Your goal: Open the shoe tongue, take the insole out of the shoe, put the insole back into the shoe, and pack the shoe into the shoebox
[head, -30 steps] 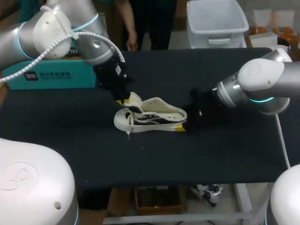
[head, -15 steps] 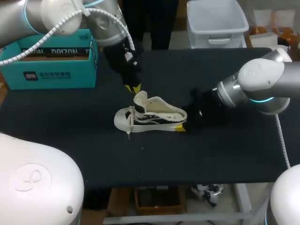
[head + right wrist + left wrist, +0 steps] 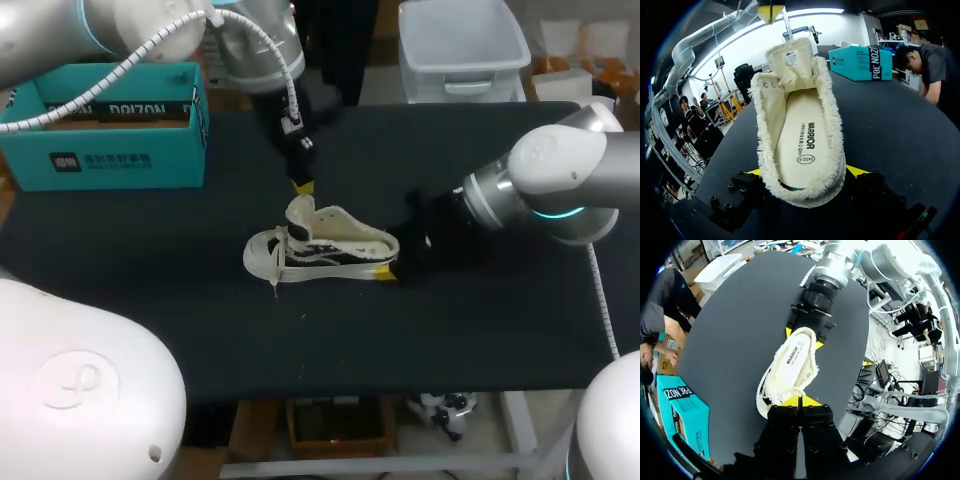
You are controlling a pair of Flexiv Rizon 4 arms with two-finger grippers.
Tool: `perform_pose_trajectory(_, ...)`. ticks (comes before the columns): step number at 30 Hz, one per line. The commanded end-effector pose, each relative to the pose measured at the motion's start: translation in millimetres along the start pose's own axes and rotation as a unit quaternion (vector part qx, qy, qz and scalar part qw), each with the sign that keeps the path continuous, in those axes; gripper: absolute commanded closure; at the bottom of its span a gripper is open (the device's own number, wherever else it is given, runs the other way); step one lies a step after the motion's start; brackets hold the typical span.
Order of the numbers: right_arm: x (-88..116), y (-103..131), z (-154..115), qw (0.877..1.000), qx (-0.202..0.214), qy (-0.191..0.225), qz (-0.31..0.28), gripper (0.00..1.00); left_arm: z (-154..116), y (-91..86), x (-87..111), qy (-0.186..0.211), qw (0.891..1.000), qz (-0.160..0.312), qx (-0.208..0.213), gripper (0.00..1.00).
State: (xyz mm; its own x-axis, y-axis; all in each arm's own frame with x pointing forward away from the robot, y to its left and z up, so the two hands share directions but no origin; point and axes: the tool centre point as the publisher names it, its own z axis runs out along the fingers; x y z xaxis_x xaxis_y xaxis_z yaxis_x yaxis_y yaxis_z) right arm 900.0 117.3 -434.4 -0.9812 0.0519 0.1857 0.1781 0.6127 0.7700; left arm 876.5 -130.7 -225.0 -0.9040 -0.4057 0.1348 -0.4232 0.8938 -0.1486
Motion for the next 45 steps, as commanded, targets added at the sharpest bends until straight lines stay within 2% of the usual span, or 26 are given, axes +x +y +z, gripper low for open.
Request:
perform_pose_trajectory(1,-4,-11,9,1.000,-0.002,0.002,0.000,1.00,-2,-12.0,-0.7,-0.038,0.966,0.219,-0.130,1.00)
perform_pose_trajectory(4,-4,-11,9,1.000,-0.002,0.002,0.000,1.00,-2,-13.5,-1.9,-0.042,0.965,0.225,-0.128,1.00)
perform_pose_trajectory(5,-4,-11,9,1.000,-0.002,0.002,0.000,1.00,0,-18.7,-7.1,-0.045,0.955,0.268,-0.123,1.00)
perform_pose_trajectory(6,-4,-11,9,1.000,-0.002,0.002,0.000,1.00,4,-26.3,-14.9,-0.033,0.953,0.270,-0.131,1.00)
perform_pose_trajectory(7,-4,-11,9,1.000,-0.002,0.002,0.000,1.00,7,-28.2,-16.5,-0.038,0.950,0.282,-0.127,1.00)
perform_pose_trajectory(9,-4,-11,9,1.000,-0.002,0.002,0.000,1.00,19,-32.9,-21.7,-0.022,0.945,0.297,-0.134,1.00)
perform_pose_trajectory(11,-4,-11,9,1.000,-0.002,0.002,0.000,1.00,31,-33.8,-23.9,-0.008,0.941,0.314,-0.128,1.00)
perform_pose_trajectory(13,-4,-11,9,1.000,-0.002,0.002,0.000,1.00,40,-32.4,-22.4,-0.018,0.940,0.321,-0.118,1.00)
perform_pose_trajectory(19,-4,-11,9,1.000,-0.002,0.002,0.000,1.00,65,-23.8,-18.6,-0.012,0.938,0.332,-0.096,1.00)
perform_pose_trajectory(23,-4,-11,9,1.000,-0.002,0.002,0.000,1.00,78,-17.2,-14.9,-0.032,0.940,0.328,-0.086,1.00)
perform_pose_trajectory(27,-4,-11,9,1.000,-0.002,0.002,0.000,1.00,92,-11.8,-13.5,-0.039,0.937,0.339,-0.074,1.00)
perform_pose_trajectory(35,-4,-11,9,1.000,-0.002,0.002,0.000,1.00,124,-2.4,-8.6,-0.037,0.938,0.340,-0.062,1.00)
perform_pose_trajectory(45,-4,-11,9,1.000,-0.002,0.002,0.000,1.00,155,-10.8,-16.4,-0.044,0.940,0.335,-0.054,1.00)
